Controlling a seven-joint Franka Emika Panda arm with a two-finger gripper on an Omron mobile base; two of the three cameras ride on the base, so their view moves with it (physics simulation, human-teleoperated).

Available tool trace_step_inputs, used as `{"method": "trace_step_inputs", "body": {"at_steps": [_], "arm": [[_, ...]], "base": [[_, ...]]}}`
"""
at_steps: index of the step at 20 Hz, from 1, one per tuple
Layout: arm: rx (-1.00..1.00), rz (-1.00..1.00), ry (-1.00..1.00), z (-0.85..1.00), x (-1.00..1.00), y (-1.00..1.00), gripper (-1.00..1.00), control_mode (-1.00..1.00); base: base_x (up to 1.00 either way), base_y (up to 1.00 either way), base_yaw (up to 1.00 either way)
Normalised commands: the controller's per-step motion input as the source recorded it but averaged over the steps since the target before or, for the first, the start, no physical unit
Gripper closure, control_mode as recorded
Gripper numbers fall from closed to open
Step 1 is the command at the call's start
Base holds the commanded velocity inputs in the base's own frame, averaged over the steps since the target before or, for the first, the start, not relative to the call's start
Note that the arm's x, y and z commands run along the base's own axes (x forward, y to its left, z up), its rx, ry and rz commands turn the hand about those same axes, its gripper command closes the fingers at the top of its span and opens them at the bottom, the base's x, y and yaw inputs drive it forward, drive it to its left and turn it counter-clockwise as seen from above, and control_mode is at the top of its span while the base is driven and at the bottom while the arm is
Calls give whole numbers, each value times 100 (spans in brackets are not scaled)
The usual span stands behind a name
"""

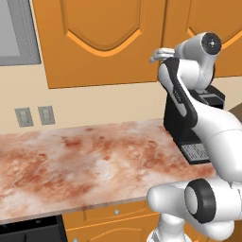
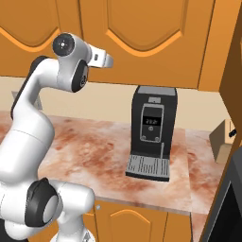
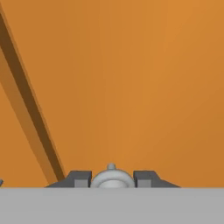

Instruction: Move the bowls from the cabinet to the plates on the dining table.

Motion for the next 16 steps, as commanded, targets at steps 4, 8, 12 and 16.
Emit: {"method": "trace_step_inputs", "body": {"at_steps": [4,8,12,16], "arm": [[0,0,-13,4,-25,-15,100,-100],[0,0,-14,13,-36,-24,100,-100],[0,0,-13,20,-34,-25,100,-100],[-1,0,-10,22,-41,-28,100,-100]], "base": [[0,0,0],[0,0,0],[0,0,0],[0,0,0]]}}
